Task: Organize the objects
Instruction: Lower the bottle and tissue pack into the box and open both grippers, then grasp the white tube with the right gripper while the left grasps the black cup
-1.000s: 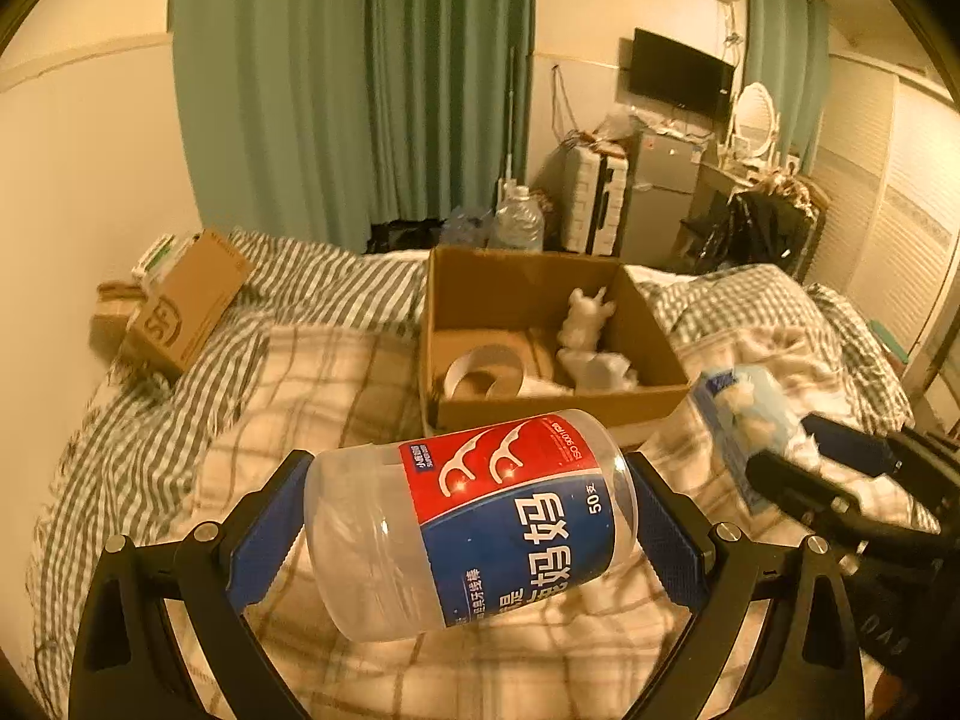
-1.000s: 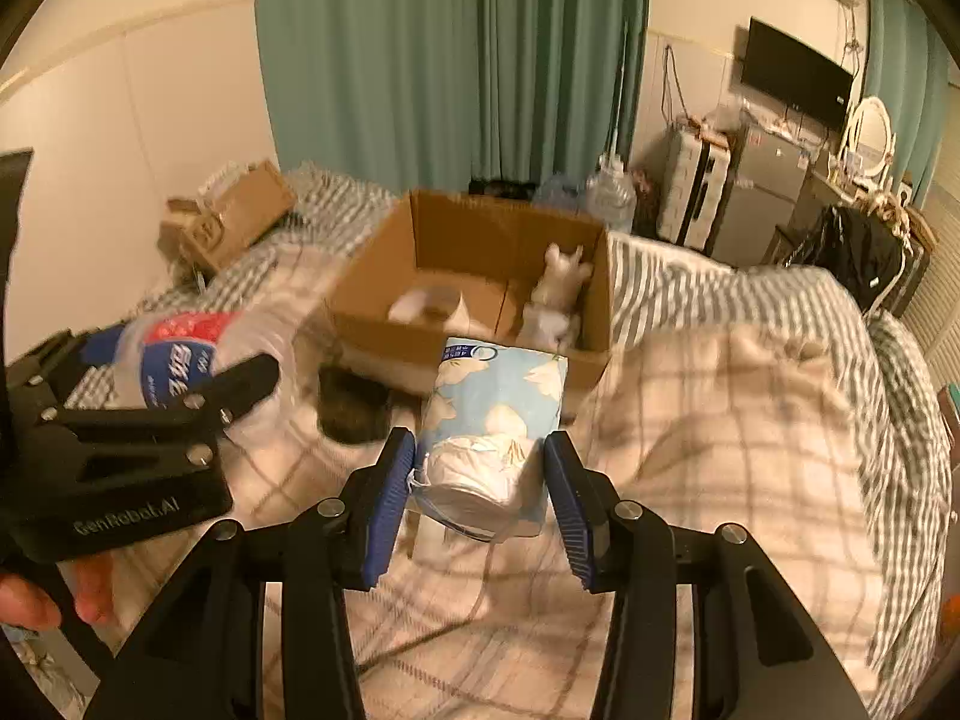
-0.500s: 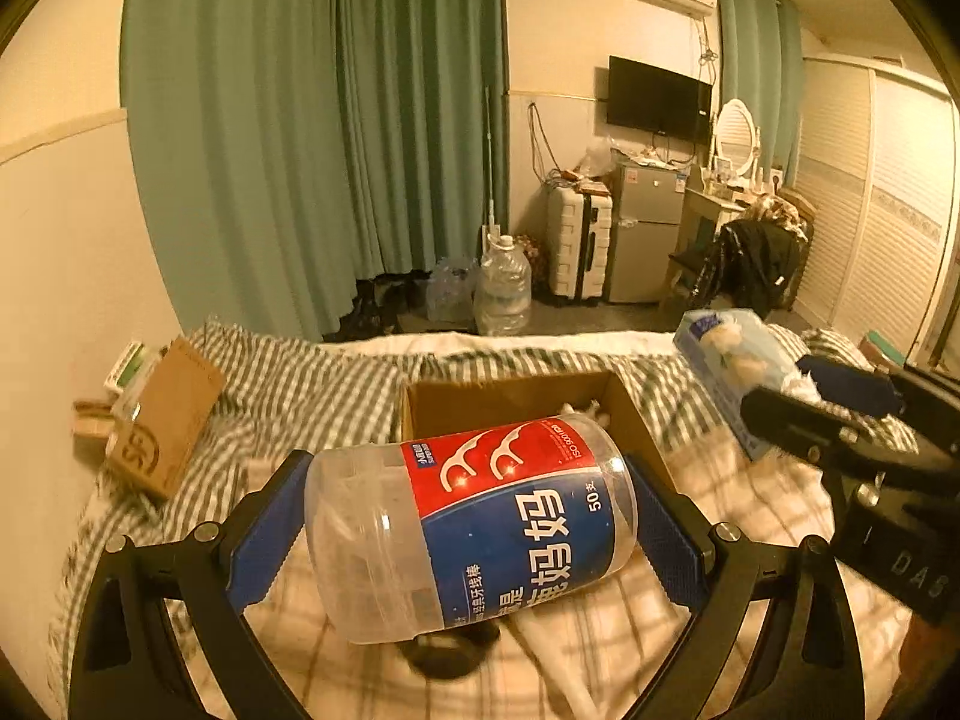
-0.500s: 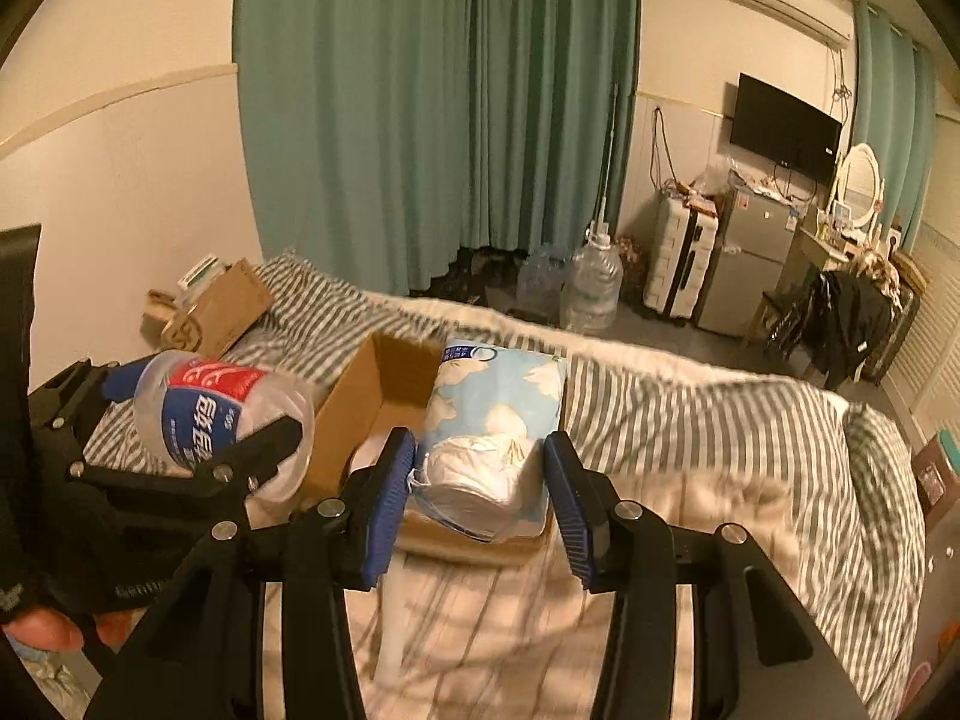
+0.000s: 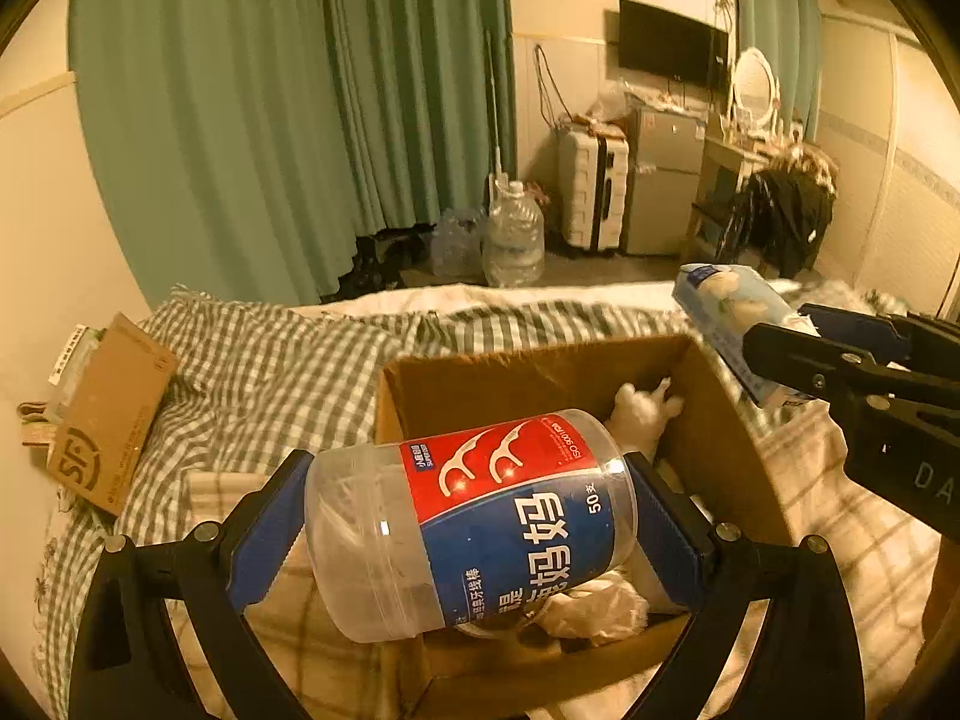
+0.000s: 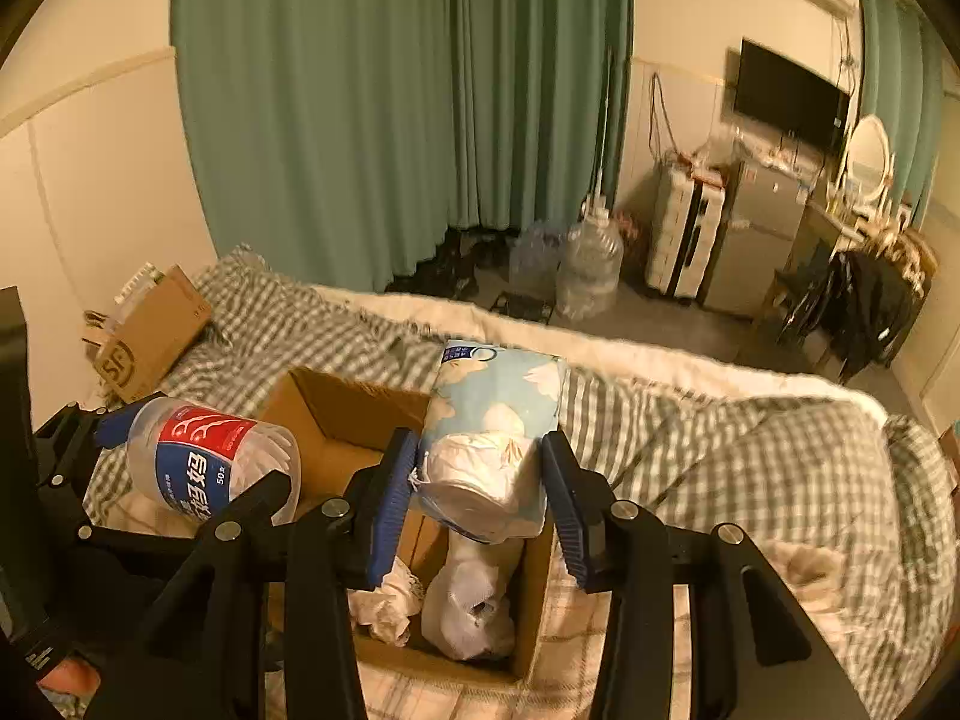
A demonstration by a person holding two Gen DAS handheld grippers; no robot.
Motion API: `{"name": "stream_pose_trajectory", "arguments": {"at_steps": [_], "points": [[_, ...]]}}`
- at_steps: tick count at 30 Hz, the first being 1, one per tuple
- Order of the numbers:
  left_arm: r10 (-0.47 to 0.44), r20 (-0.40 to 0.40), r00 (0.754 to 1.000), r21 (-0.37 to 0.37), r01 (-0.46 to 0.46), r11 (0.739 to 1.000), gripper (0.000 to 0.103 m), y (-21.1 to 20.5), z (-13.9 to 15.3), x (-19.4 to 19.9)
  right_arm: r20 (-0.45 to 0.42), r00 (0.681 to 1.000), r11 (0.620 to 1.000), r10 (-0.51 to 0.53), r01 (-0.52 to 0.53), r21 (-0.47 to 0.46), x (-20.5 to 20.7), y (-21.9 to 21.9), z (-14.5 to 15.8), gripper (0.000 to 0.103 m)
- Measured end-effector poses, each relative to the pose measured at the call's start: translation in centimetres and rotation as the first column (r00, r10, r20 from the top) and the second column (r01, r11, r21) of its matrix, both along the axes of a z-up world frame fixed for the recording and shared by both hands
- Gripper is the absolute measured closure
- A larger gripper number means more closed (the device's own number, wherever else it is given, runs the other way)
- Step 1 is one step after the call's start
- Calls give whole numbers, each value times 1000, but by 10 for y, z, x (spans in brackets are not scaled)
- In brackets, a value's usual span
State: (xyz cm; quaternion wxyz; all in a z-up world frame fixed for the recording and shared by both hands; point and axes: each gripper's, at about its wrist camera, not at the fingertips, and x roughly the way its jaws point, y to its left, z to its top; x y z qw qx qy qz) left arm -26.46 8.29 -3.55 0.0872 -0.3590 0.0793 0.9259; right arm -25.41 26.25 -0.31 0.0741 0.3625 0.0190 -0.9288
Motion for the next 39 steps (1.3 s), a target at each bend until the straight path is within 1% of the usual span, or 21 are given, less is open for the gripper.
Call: {"name": "stream_pose_trajectory", "arguments": {"at_steps": [4, 7, 8, 9, 10, 11, 14, 16, 19, 24, 29, 31, 34, 37, 39], "points": [[-15, 10, 1000, -5, 15, 1000, 3, 5, -15, -6, 37, 999, 999, 15, -13, -31, -12, 6, -18, 60], [-36, 1, 999, -1, 36, 999, 2, 4, -14, -5, 36, 999, 999, 10, -9, -41, -16, 9, -22, 57], [-45, -9, 999, -4, 45, 999, 2, 5, -11, -3, 30, 1000, 999, 1, 1, -51, -15, 10, -21, 52], [-49, -19, 999, -9, 49, 999, 0, 5, -9, 0, 24, 1000, 998, -11, 12, -61, -14, 12, -19, 39], [-47, -24, 999, -15, 47, 999, 0, 5, -6, 1, 10, 1000, 997, -25, 26, -75, -10, 15, -15, 30], [-44, -25, 999, -17, 44, 999, 0, 3, -3, 5, -5, 999, 995, -36, 35, -91, -6, 17, -10, 18], [-35, -24, 999, 1, 35, 999, 0, -6, 11, 18, -24, 998, 991, -60, 57, -119, 12, 25, 5, 17], [-24, -40, 999, 22, 25, 999, 0, -17, 25, 35, -35, 996, 991, -83, 79, -105, 26, 28, 14, 17], [-8, -68, 998, 45, 11, 999, 0, -34, 44, 59, -67, 992, 992, -111, 107, -66, 58, 29, 29, 17], [38, -128, 991, 76, -28, 997, 0, -64, 80, 107, -117, 988, 995, -97, 94, -33, 115, 16, 57, 17], [79, -165, 983, 103, -63, 993, 0, -85, 98, 143, -164, 985, 999, -53, 52, -14, 165, -3, 80, 17], [94, -176, 980, 104, -77, 992, 0, -90, 99, 155, -176, 984, 999, -40, 39, -13, 181, -8, 83, 17], [121, -170, 978, 118, -101, 988, 0, -98, 90, 169, -183, 982, 999, -37, 37, -4, 200, -15, 81, 17], [133, -141, 981, 122, -116, 986, 0, -99, 71, 176, -168, 985, 999, -33, 33, -4, 210, -20, 67, 17], [147, -108, 983, 114, -134, 984, 0, -101, 51, 175, -137, 990, 1000, -27, 26, -9, 208, -24, 49, 17]]}}
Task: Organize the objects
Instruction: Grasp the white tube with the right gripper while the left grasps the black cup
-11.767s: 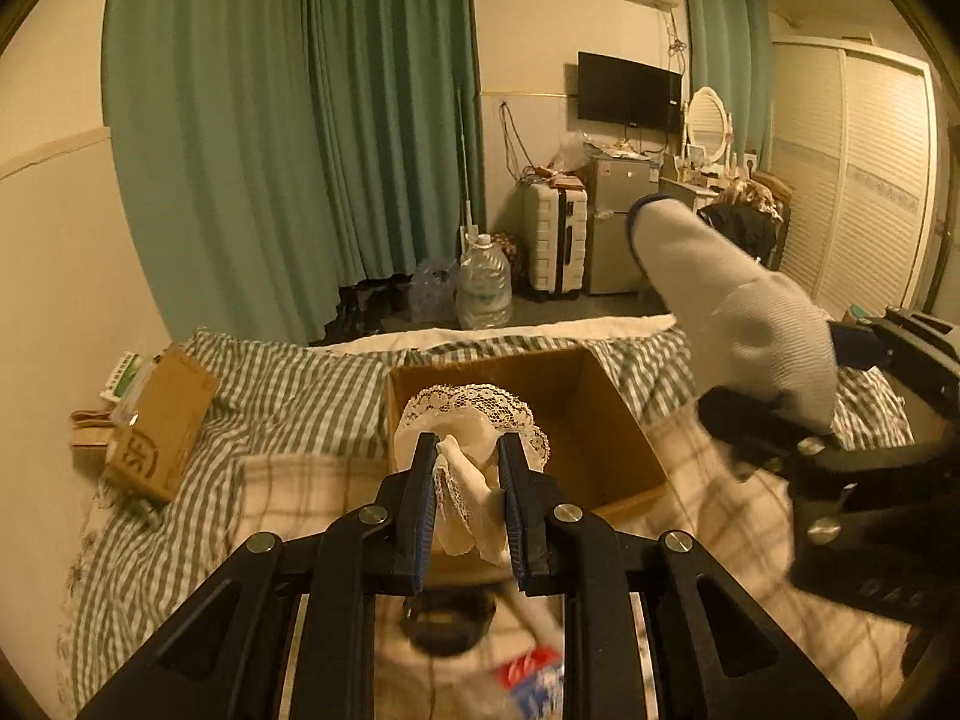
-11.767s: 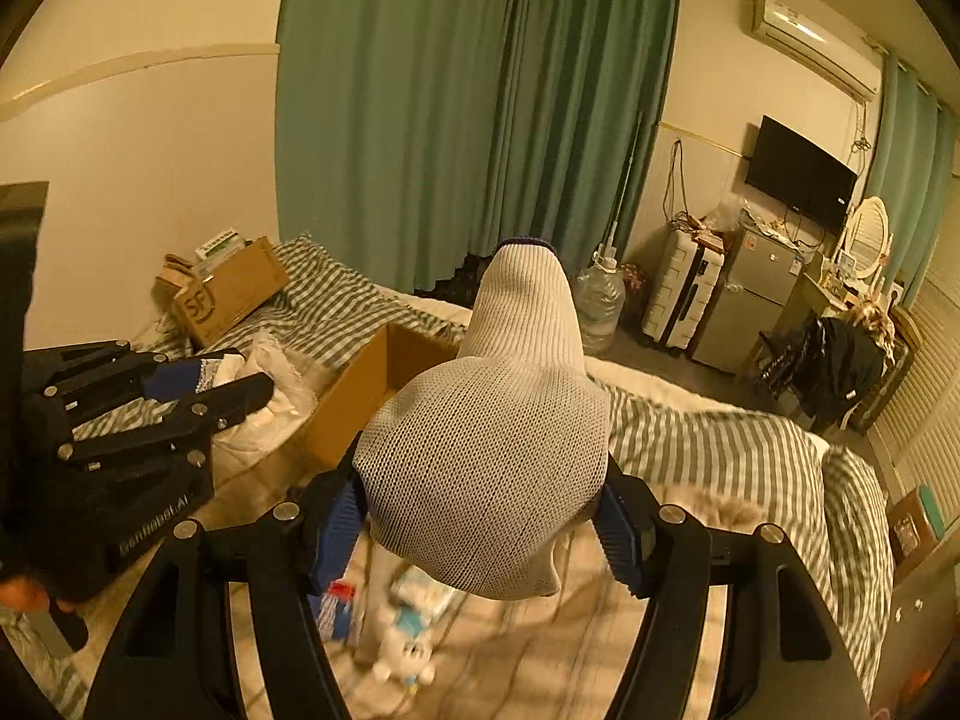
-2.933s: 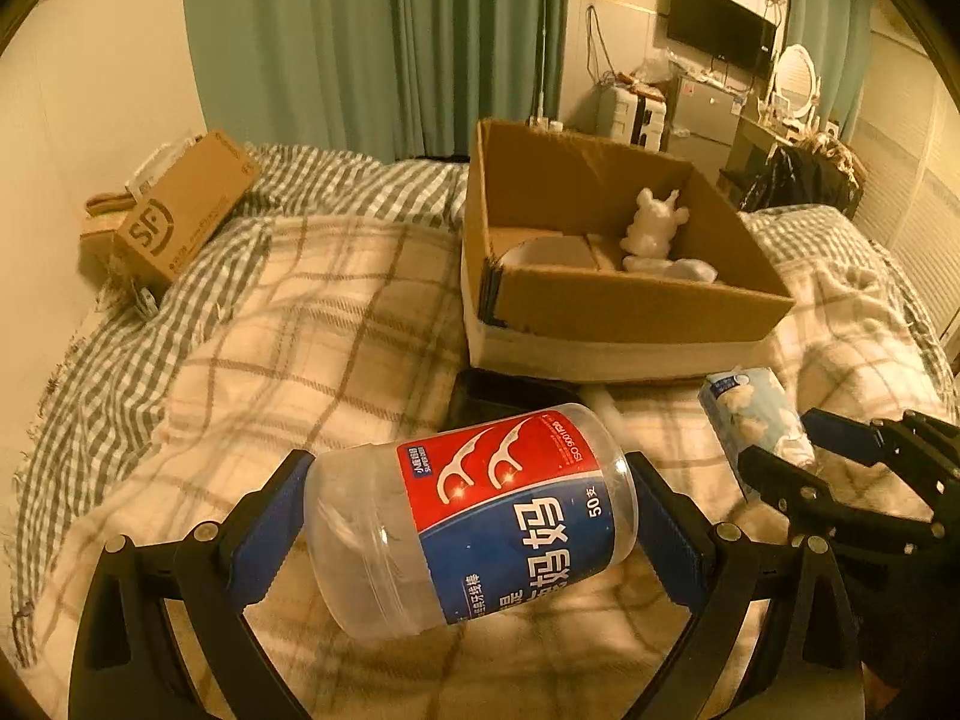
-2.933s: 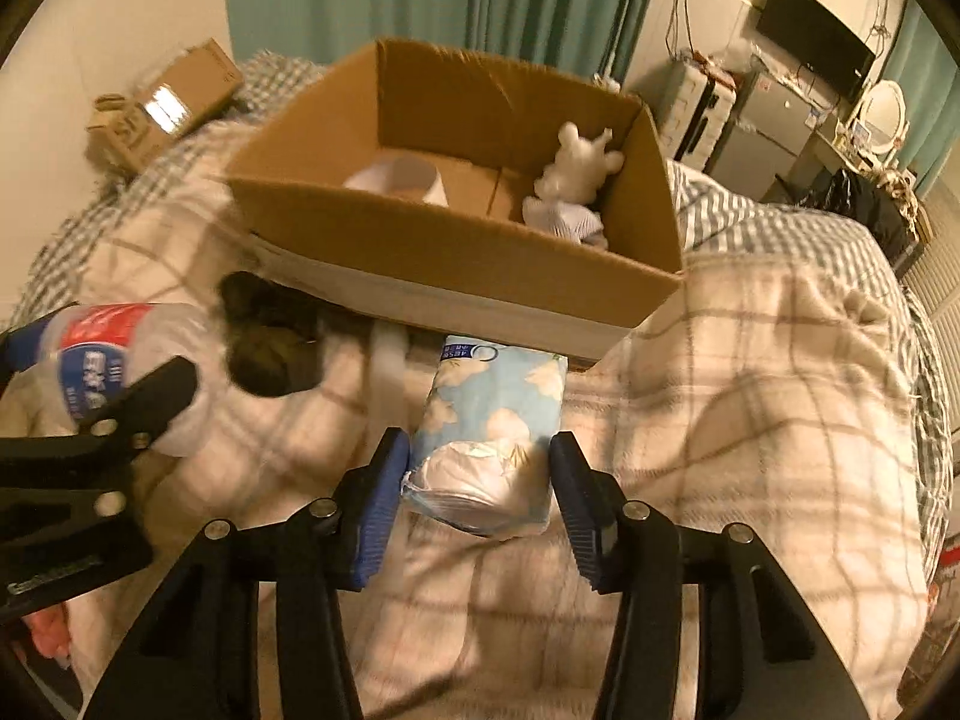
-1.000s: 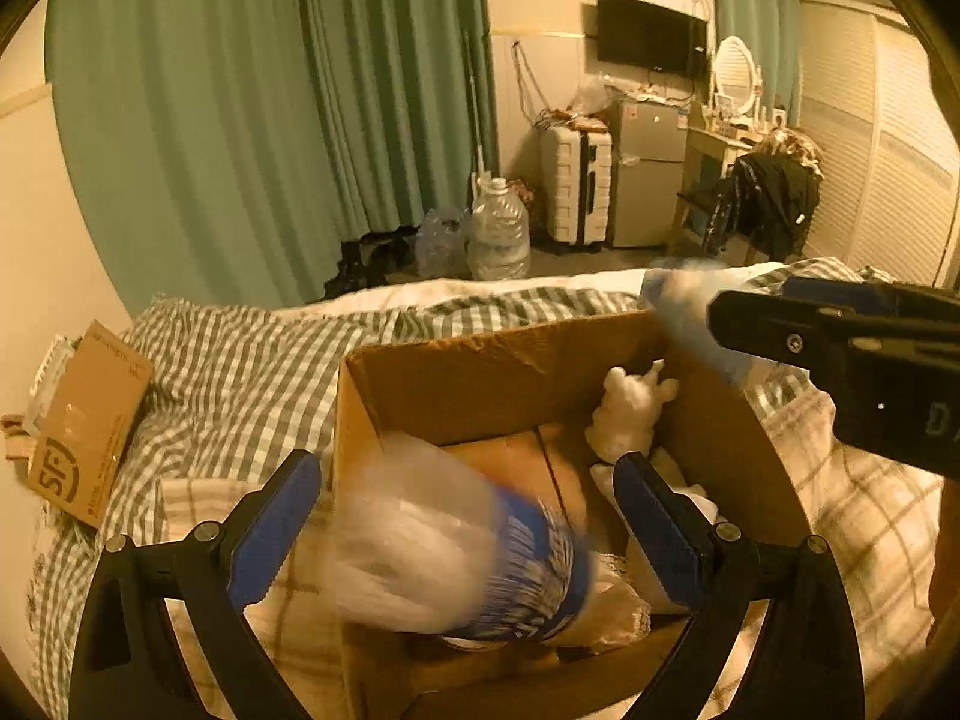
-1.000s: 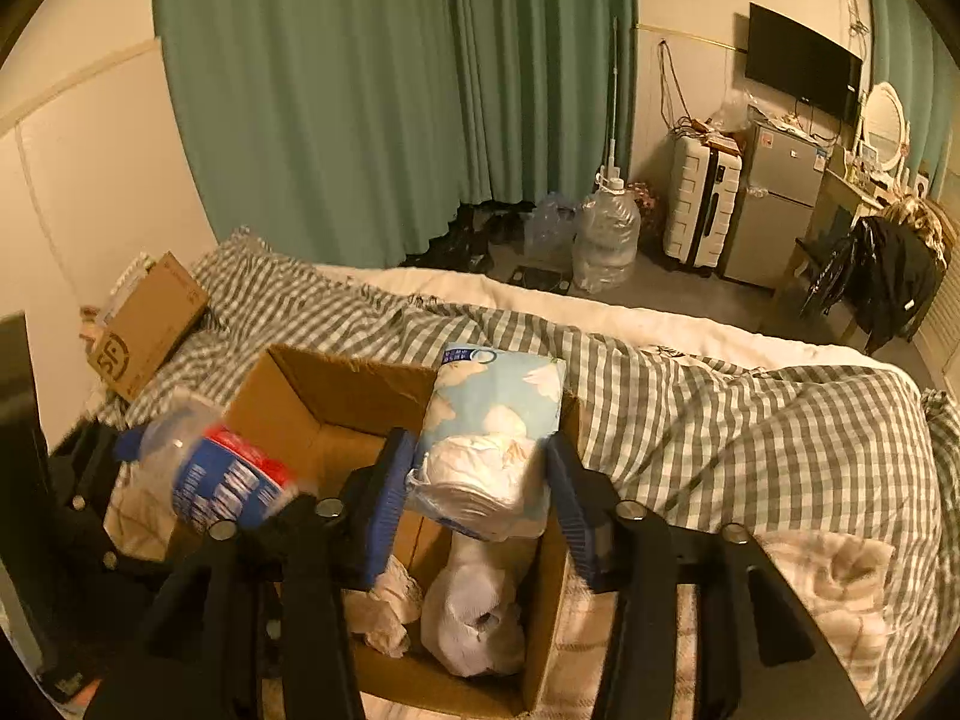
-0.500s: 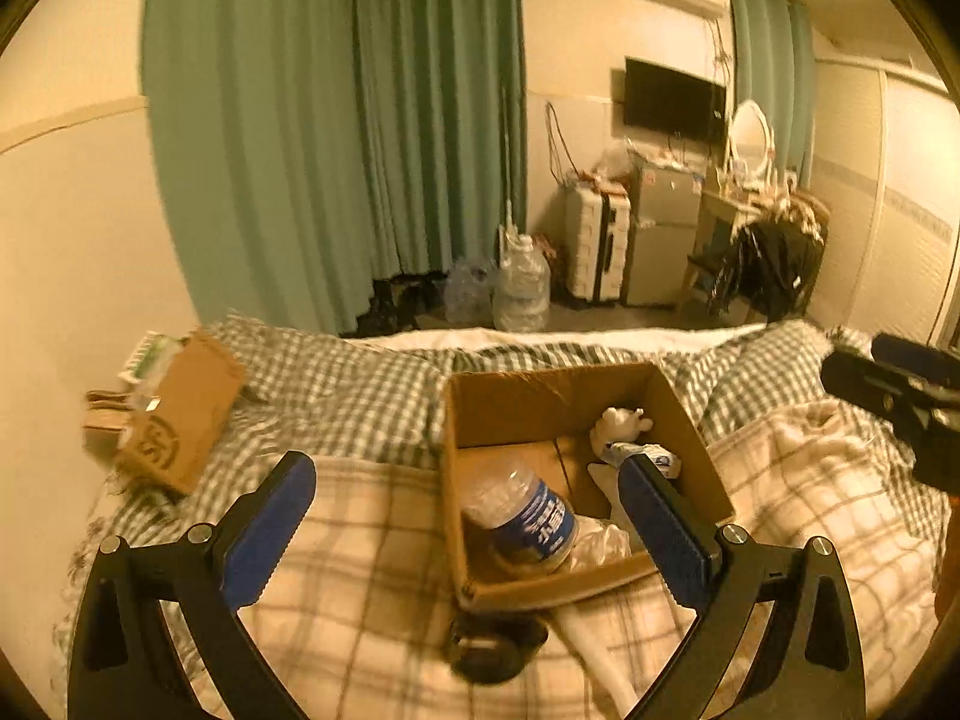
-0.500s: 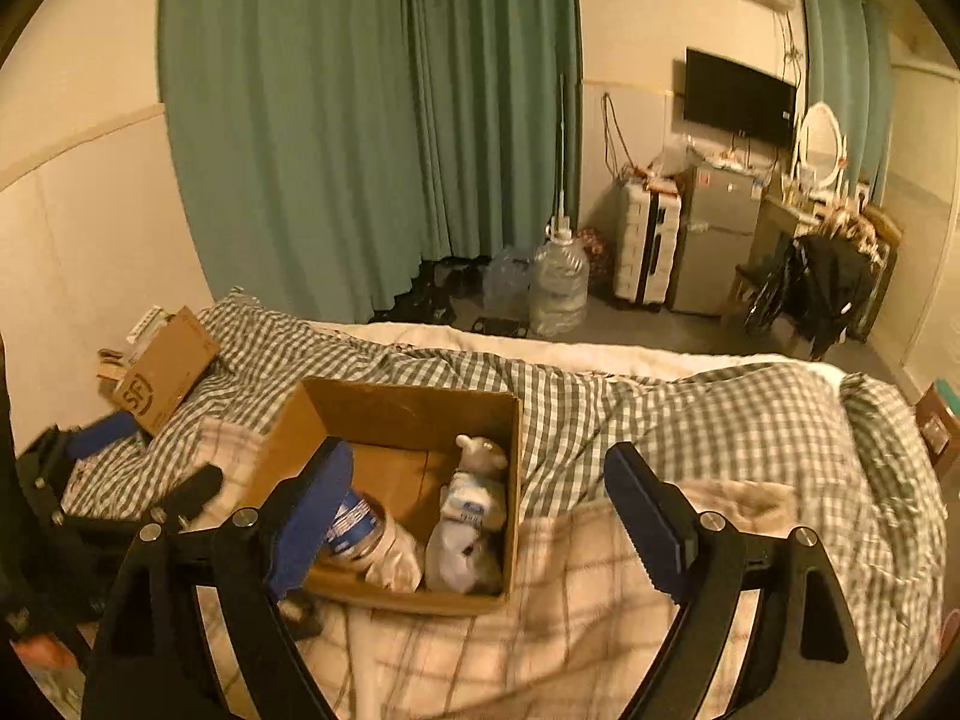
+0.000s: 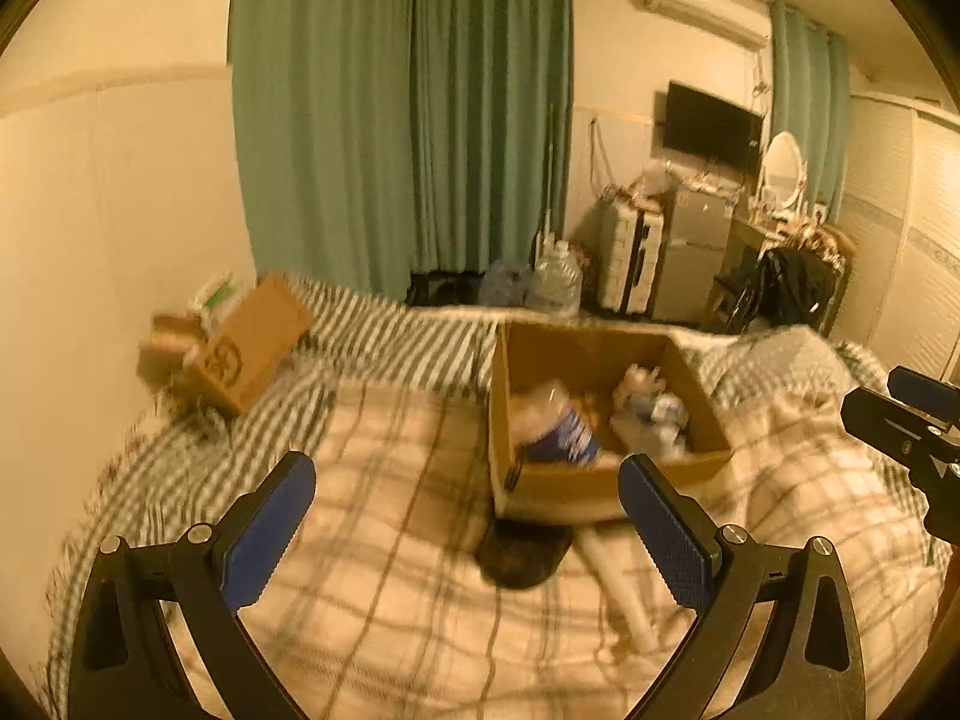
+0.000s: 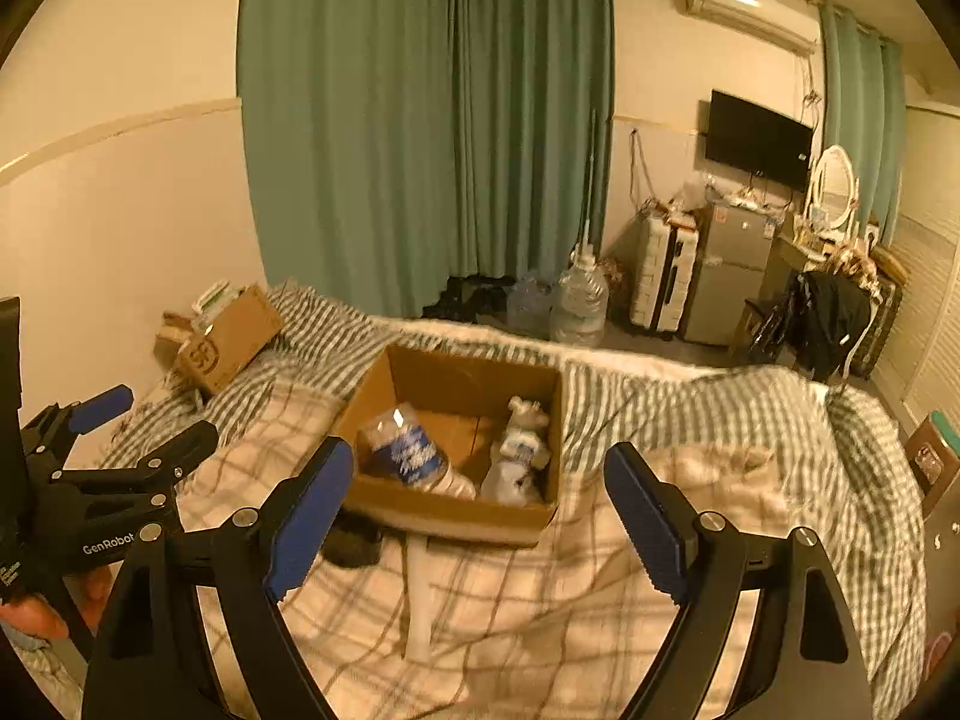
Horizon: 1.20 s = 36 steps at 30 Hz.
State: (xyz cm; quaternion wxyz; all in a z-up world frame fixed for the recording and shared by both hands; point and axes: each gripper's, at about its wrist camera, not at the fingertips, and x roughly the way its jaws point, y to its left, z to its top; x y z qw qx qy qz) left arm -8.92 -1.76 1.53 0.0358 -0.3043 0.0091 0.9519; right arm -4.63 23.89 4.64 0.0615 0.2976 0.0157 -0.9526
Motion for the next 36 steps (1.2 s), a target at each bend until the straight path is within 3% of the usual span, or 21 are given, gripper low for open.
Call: {"name": "stream_pose_trajectory", "arguments": {"at_steps": [6, 10, 12, 17, 22, 26, 28, 30, 36], "points": [[29, 102, 994, -50, -24, 998, 0, 4, -62, -12, 134, 991, 999, -16, 12, 35, -25, -8, -71, 17], [45, 156, 987, -90, -31, 995, 0, 2, -94, -18, 250, 968, 999, -5, -8, 49, -45, -15, -124, 18], [61, 196, 979, -67, -49, 997, 0, -6, -105, -23, 324, 946, 997, 22, -44, 60, -55, -21, -149, 27], [73, 254, 965, -39, -65, 997, 0, -13, -117, -29, 425, 903, 994, 63, -96, 55, -74, -35, -183, 30], [65, 271, 960, -50, -53, 997, 0, -9, -123, -31, 500, 862, 992, 79, -120, 49, -85, -41, -208, 44], [57, 288, 956, -40, -47, 998, 0, -9, -126, -32, 569, 814, 989, 116, -150, 12, -96, -45, -230, 60], [55, 294, 954, -45, -44, 998, 0, -8, -126, -33, 573, 809, 987, 128, -161, 7, -96, -47, -232, 68], [57, 299, 953, -59, -41, 997, 0, -5, -127, -33, 562, 817, 987, 129, -161, 7, -94, -45, -228, 86], [18, 323, 946, -74, 6, 997, 0, 10, -127, -41, 431, 900, 996, 70, -84, 13, -70, -19, -183, 89]]}}
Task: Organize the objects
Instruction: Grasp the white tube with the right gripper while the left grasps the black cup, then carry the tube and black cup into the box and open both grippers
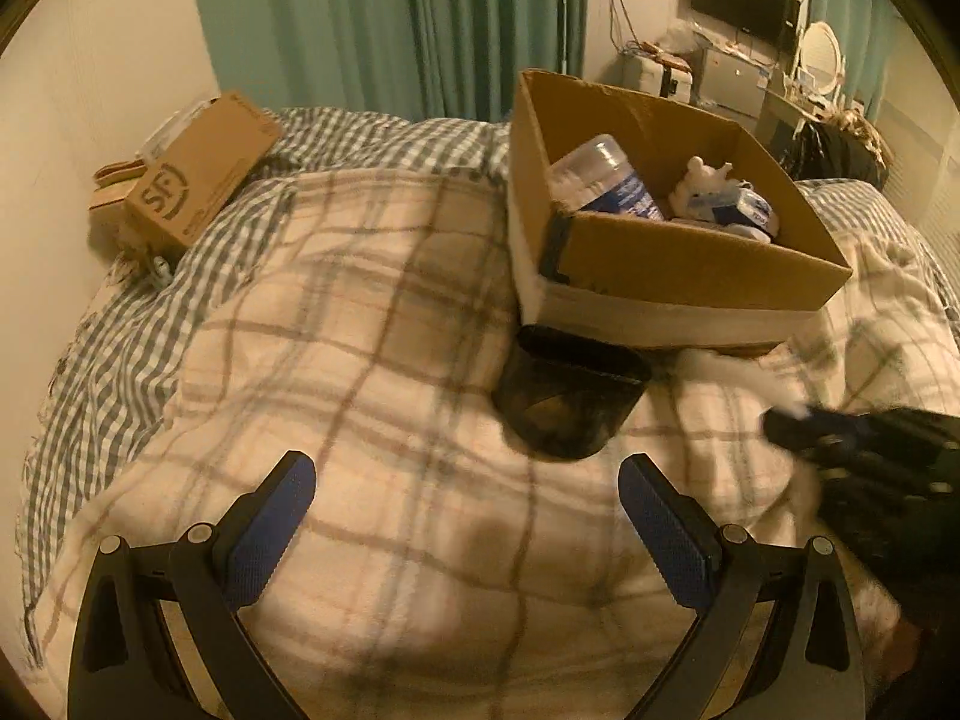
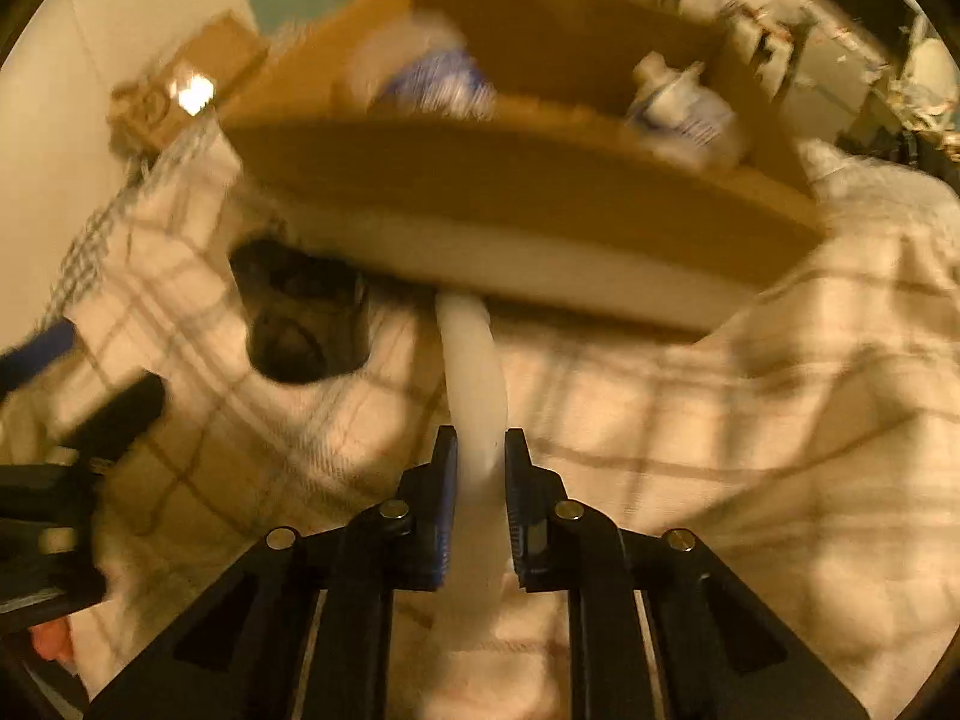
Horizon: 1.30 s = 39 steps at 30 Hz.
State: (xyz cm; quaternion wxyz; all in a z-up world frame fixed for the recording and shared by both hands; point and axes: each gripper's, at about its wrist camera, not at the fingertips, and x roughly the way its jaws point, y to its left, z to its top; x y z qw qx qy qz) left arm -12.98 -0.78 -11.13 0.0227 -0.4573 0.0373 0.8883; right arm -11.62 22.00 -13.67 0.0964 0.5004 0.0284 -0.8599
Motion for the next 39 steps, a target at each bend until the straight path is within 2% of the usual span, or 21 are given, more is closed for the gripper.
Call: {"name": "stream_pose_trajectory", "arguments": {"at_steps": [3, 7, 16, 21, 22, 26, 32, 39], "points": [[-12, 14, 1000, 8, 11, 1000, 0, 10, -2, -11, -63, 997, 999, -32, 31, -21, 10, 16, 21, 89], [-31, 35, 999, -2, 31, 1000, 0, 26, -11, -23, -83, 994, 997, -70, 67, -42, 5, 28, 34, 89], [-78, 97, 992, -33, 82, 996, 0, 52, -40, -53, -79, 995, 997, -66, 62, -55, -6, 24, 26, 89], [-73, 105, 992, -7, 74, 997, 1, 47, -47, -60, -60, 995, 996, -74, 71, -60, -12, 25, 21, 89], [-78, 102, 992, 3, 78, 997, 2, 46, -46, -58, -60, 995, 996, -76, 73, -59, -12, 25, 20, 89], [-92, 84, 992, -1, 92, 996, 23, 48, -40, -51, -72, 993, 995, -91, 87, -53, -11, 24, 21, 89], [-114, 50, 992, -11, 115, 993, 23, 52, -28, -35, -91, 991, 994, -97, 93, -50, -4, 24, 27, 89], [-125, -5, 992, 39, 125, 991, 23, 47, 2, -5, -150, 983, 994, -109, 104, -41, 19, 21, 50, 89]]}}
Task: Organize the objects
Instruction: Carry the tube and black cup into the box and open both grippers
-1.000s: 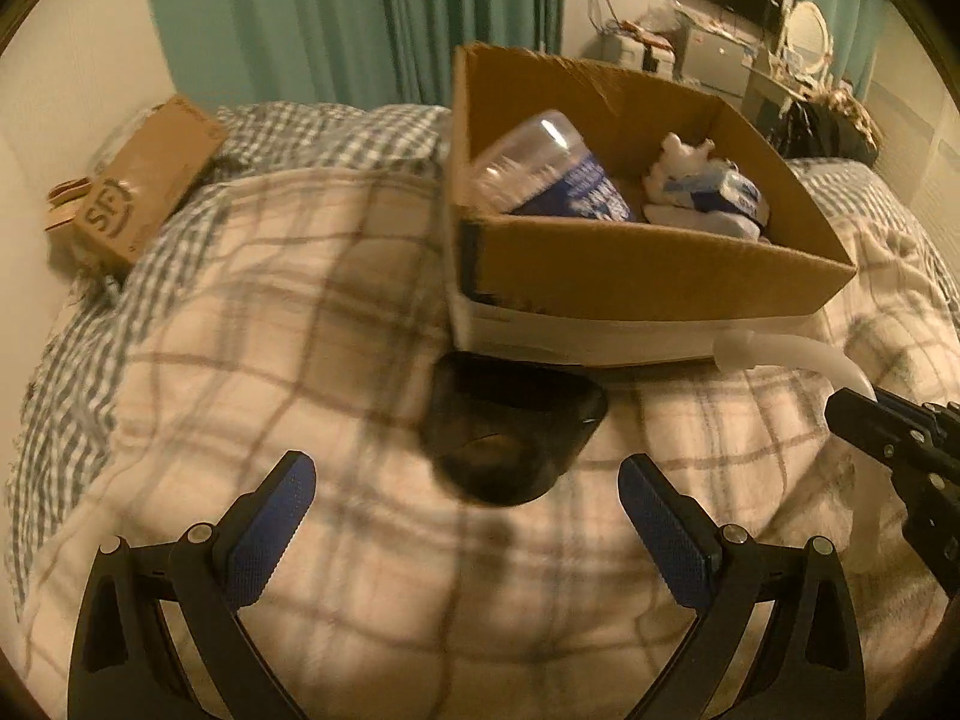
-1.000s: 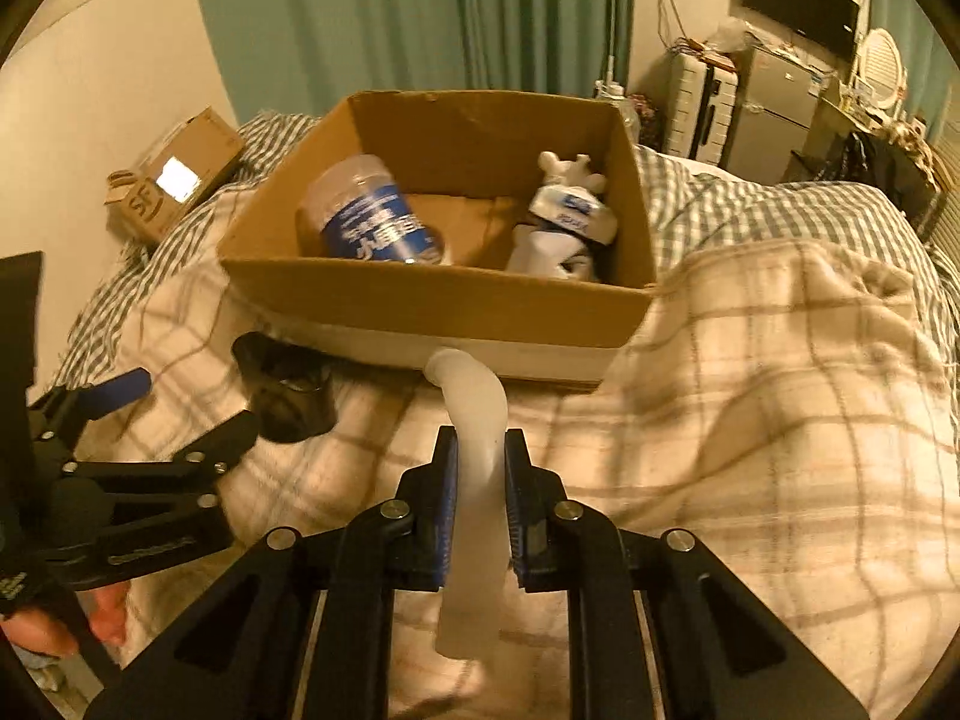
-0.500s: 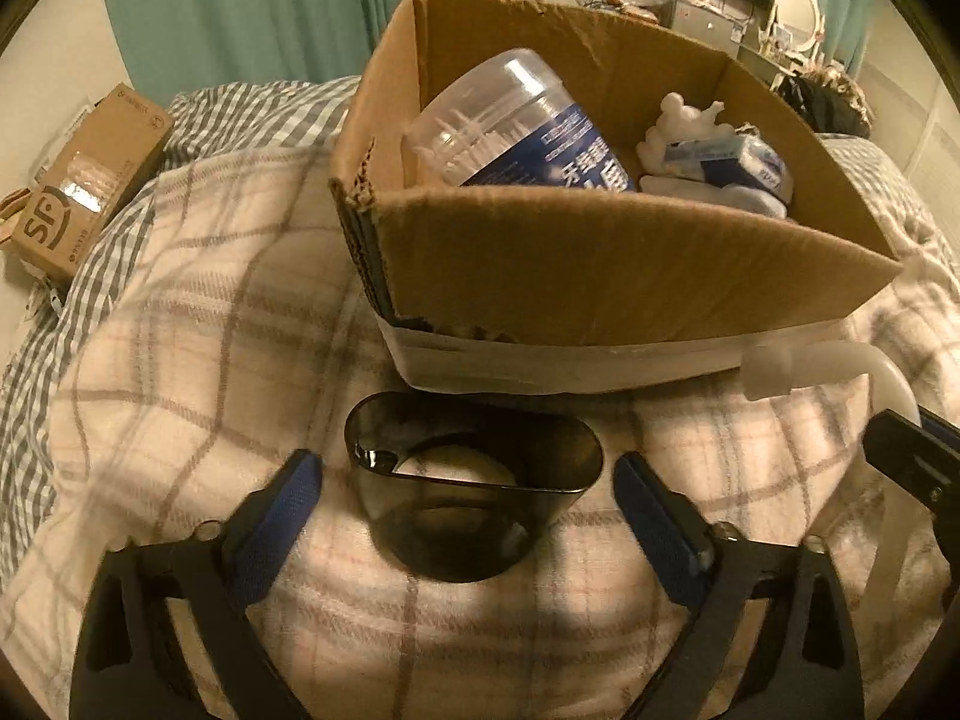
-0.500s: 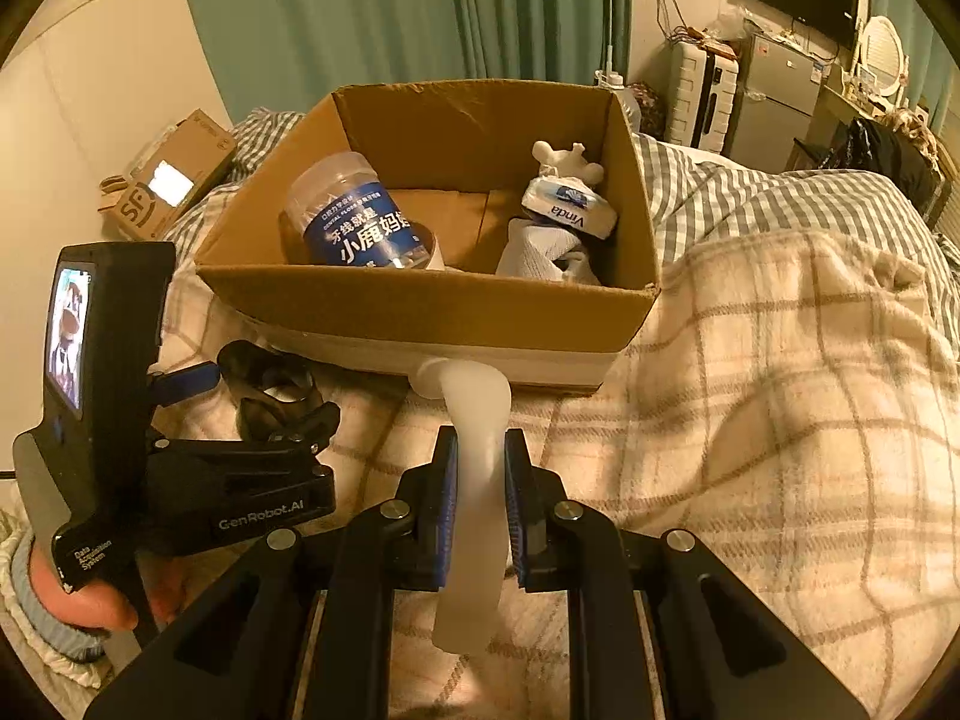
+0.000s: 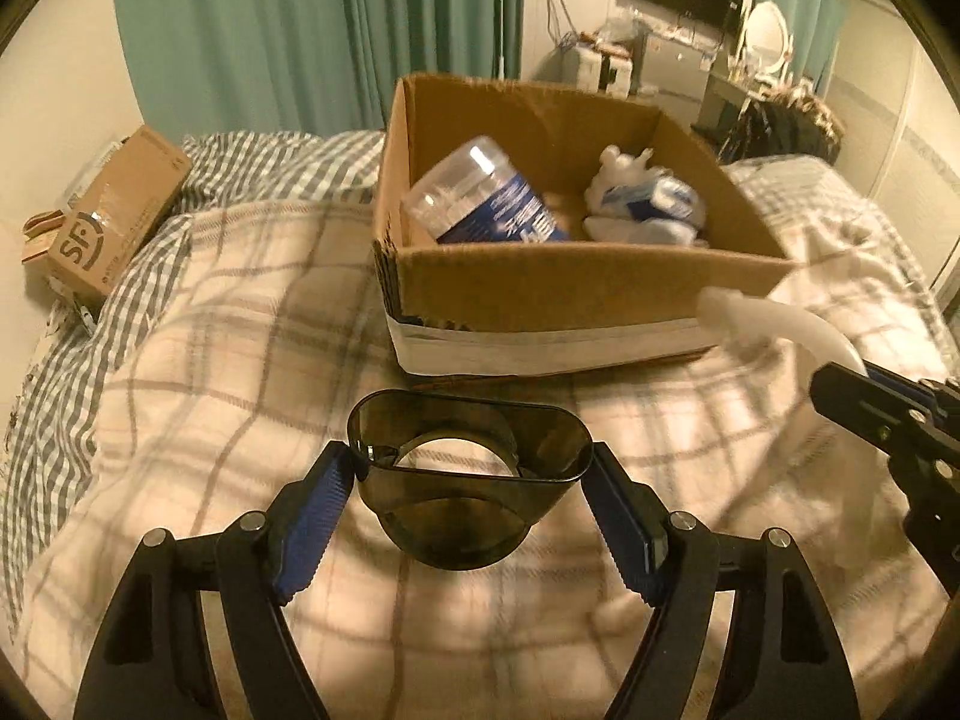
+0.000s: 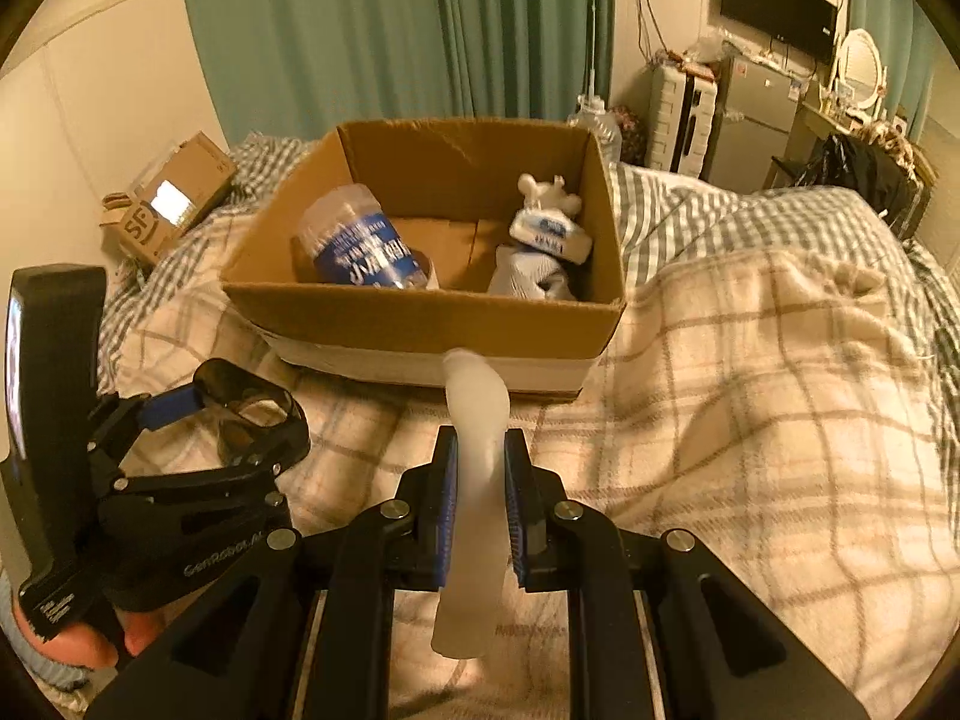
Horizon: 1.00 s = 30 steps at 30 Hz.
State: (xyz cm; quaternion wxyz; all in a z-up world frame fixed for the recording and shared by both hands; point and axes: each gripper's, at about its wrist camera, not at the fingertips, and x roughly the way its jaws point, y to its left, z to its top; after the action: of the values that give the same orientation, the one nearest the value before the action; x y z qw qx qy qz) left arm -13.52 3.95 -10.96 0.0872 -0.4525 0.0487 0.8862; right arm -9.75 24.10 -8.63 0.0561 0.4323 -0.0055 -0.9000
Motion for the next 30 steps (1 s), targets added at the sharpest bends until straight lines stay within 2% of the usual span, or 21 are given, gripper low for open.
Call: {"name": "stream_pose_trajectory", "arguments": {"at_steps": [6, 15, 22, 30], "points": [[4, -67, 998, 51, 0, 999, 23, -2, 38, 22, -64, 998, 1000, 12, -11, 1, 26, -7, 27, 89], [-24, -214, 976, 64, 38, 997, 23, 5, 101, 43, -167, 986, 1000, 8, -11, -17, 45, -2, 78, 89], [-46, -282, 958, 59, 66, 996, 23, 18, 138, 22, -260, 965, 1000, 21, -21, 6, 29, 1, 128, 89], [-48, -305, 951, 57, 69, 996, 23, 30, 151, -27, -306, 950, 998, 56, -56, 8, -22, 1, 162, 89]]}}
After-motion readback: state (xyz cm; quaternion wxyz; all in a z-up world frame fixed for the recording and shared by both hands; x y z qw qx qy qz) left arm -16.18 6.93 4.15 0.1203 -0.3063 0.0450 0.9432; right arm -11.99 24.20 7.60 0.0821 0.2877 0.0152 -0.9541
